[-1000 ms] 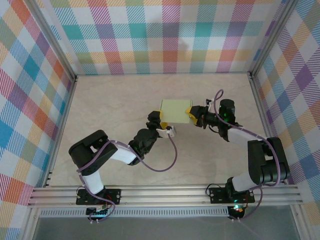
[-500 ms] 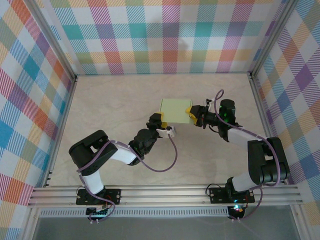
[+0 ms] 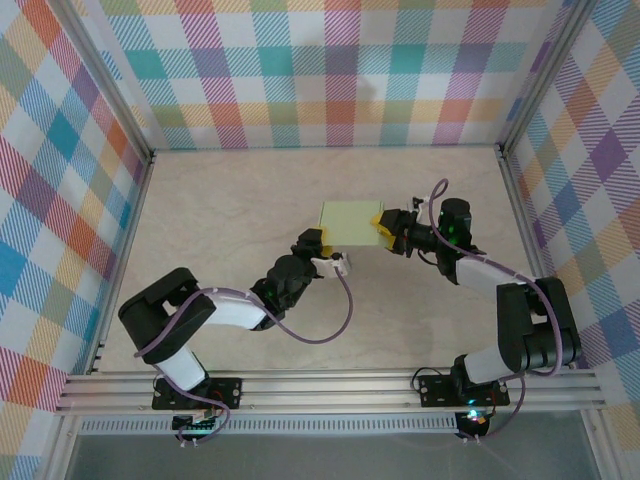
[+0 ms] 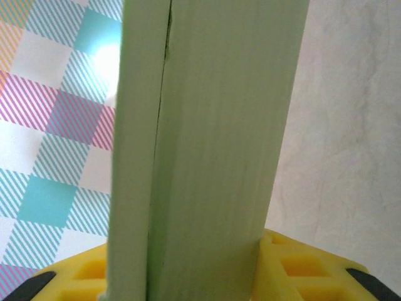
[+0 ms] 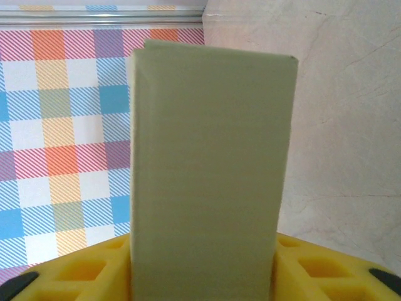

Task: Fold the paper box

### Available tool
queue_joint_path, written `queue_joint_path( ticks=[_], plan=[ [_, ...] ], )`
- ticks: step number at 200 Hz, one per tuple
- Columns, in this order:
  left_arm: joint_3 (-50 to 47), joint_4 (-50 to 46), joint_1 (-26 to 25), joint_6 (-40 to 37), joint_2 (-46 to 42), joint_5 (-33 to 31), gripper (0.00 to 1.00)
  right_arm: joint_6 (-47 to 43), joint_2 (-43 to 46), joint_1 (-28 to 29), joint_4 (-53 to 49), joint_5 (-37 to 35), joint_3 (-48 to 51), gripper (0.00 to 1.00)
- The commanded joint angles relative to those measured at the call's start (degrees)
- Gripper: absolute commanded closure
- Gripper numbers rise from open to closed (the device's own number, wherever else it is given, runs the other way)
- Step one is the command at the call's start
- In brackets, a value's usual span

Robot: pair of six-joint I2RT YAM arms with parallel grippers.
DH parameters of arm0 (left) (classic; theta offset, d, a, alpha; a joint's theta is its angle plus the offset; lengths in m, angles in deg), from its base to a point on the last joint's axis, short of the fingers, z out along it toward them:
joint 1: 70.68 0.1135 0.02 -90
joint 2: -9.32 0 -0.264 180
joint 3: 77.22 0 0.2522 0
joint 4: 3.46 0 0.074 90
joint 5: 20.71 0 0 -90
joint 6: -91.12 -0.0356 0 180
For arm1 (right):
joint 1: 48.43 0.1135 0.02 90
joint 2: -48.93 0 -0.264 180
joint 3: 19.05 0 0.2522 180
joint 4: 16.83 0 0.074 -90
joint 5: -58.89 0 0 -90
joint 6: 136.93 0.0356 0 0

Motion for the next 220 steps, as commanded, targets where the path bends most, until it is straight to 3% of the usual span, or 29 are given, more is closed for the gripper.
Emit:
queue_joint_path(
  ticks=[1, 33, 68, 140, 172, 220],
  plan=[
    [1.26, -4.78, -0.28, 5.89, -3.95, -0.46, 0.70, -2.07, 1.75, -0.25, -3.38, -1.24, 0.18, 0.46],
    [3.06, -14.06, 0.17, 11.04, -6.77, -0.22, 0.71, -7.86, 3.25, -0.36, -12.07, -3.43, -1.49, 0.27],
    [6.14, -31.73, 1.80, 19.53, -11.16, 6.48, 0.71, -17.58, 7.91, -0.54, -24.86, -10.69, -3.14, 0.20],
    [10.26, -54.23, 5.89, 29.15, -16.06, 17.93, 0.71, -44.04, 19.98, -1.13, -48.42, -26.11, -7.63, 0.18],
    [13.64, -64.57, 7.16, 31.55, -16.66, 22.83, 0.71, -57.39, 24.14, -0.72, -52.66, -25.62, -8.98, 0.21],
    [20.13, -81.45, 7.61, 31.19, -15.53, 27.08, 0.71, -75.07, 24.48, 8.89, -59.31, -33.45, -13.80, 0.21]
  ],
)
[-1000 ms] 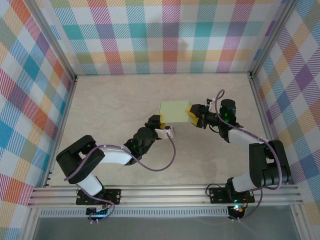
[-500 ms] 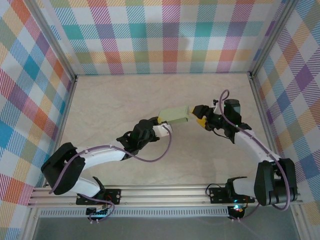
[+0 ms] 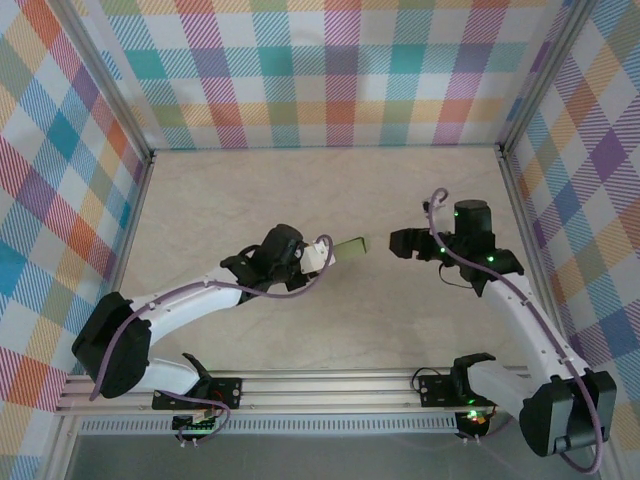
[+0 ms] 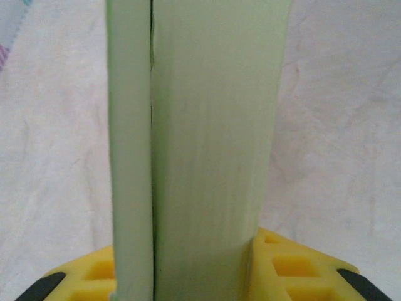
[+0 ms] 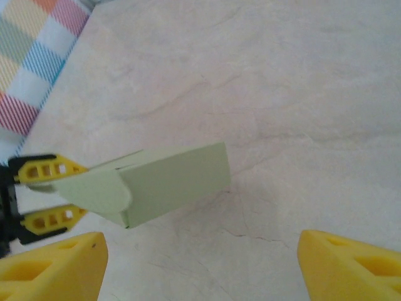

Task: Fold the paper box

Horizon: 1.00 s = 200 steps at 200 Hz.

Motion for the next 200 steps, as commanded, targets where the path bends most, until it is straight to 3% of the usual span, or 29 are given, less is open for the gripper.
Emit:
queue_joint_path(
  ticks=[1, 54, 79, 96, 170, 200],
  plan=[
    [3.36, -11.74, 0.60, 0.61, -0.44, 4.09, 0.71, -13.73, 0.32, 4.28, -4.93, -5.13, -2.67, 0.21],
    [7.73, -21.38, 0.95, -0.67, 0.66, 4.58, 0.71, -22.26, -6.02, 12.46, -7.43, -9.10, -8.36, 0.34],
    [8.89, -23.42, 0.97, -0.42, 2.30, 5.62, 0.71, -22.45, -9.31, 14.24, -8.41, -7.96, -10.18, 0.53],
    [8.89, -23.20, 0.92, -0.36, 3.36, 6.54, 0.71, -23.07, -11.22, 14.89, -9.37, -6.65, -11.09, 0.59],
    [10.91, -26.34, 1.11, -0.22, 6.62, 8.69, 0.71, -27.16, -16.24, 16.51, -12.15, -3.14, -12.46, 0.64],
    [11.26, -26.76, 1.15, -0.24, 6.93, 8.56, 0.71, -27.21, -17.76, 16.84, -12.63, -3.48, -12.98, 0.75]
  ],
)
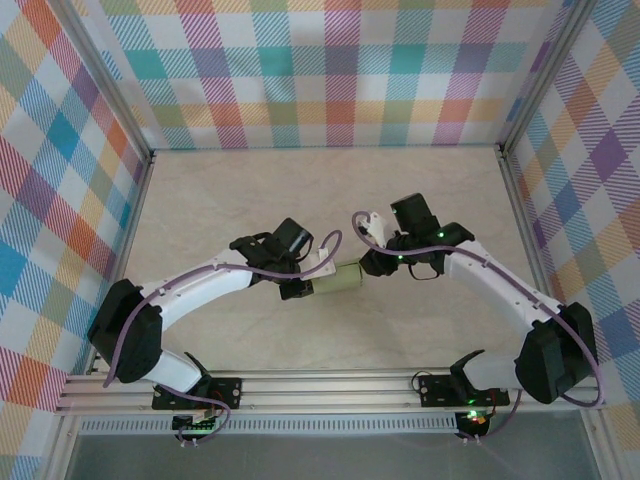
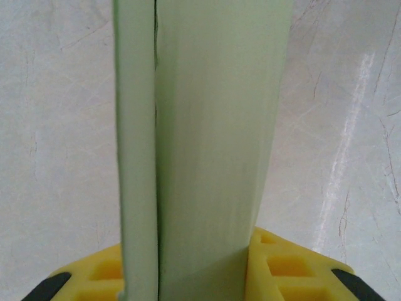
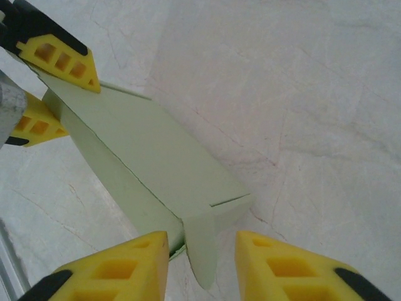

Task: Fold the paper box

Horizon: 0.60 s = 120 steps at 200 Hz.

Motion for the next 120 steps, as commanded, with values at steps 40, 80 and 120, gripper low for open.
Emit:
queue_joint_path(
  ticks=[40, 80, 120],
  plan=[
    [3.95, -5.48, 0.47, 0.37, 2.82, 2.91, 0.71, -1.30, -1.62, 0.90, -1.83, 1.12, -2.30, 0.99],
    [7.16, -8.01, 0.47, 3.61, 5.46, 3.06, 0.71, 3.41, -1.56, 1.32, -1.02, -1.25, -2.22, 1.00],
    [10.56, -10.69, 0.49, 7.14, 8.79, 2.29, 0.71, 16.56, -1.38, 1.50, 1.59, -3.69, -1.43, 1.00]
  ],
)
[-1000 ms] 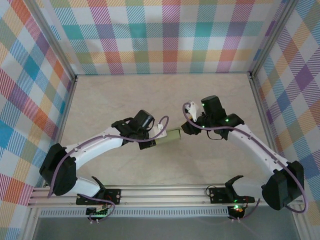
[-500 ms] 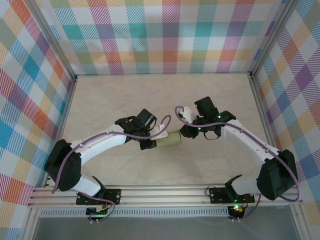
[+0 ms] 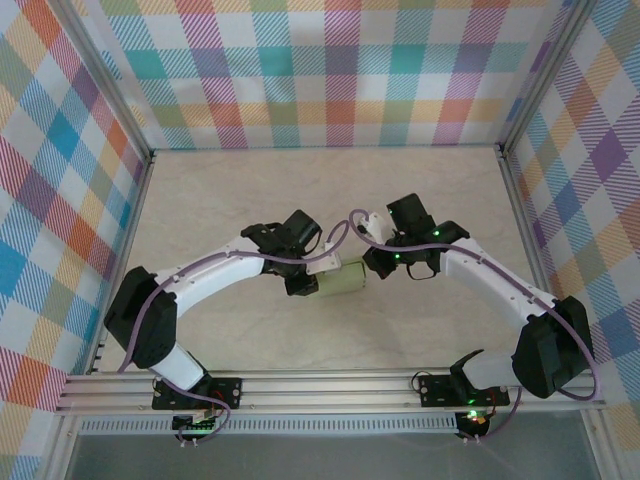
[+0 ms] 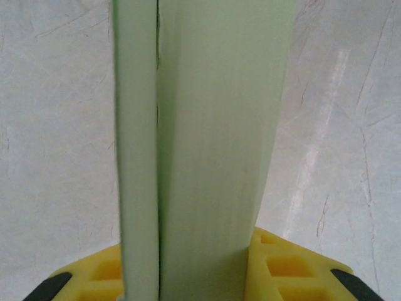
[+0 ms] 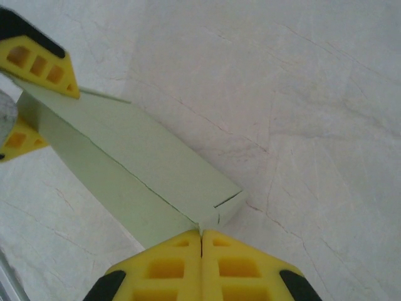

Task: Fold the paper box

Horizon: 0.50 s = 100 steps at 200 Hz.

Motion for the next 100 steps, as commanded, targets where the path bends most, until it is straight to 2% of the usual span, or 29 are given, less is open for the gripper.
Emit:
queue_joint_path(
  ticks=[1, 62, 100],
  plan=[
    [2.12, -2.71, 0.36, 3.77, 2.23, 0.16, 0.71, 10.29, -0.01, 0.86, 1.93, 0.26, -1.01, 1.00],
    [3.24, -2.52, 0.36, 4.43, 3.67, 0.42, 0.71, 26.62, 0.44, 3.81, 6.89, -6.10, 3.00, 1.00],
    [3.47, -2.69, 0.35, 4.44, 4.49, 0.04, 0.71, 25.86, 1.89, 4.39, 9.18, -9.40, 6.32, 1.00]
  ],
)
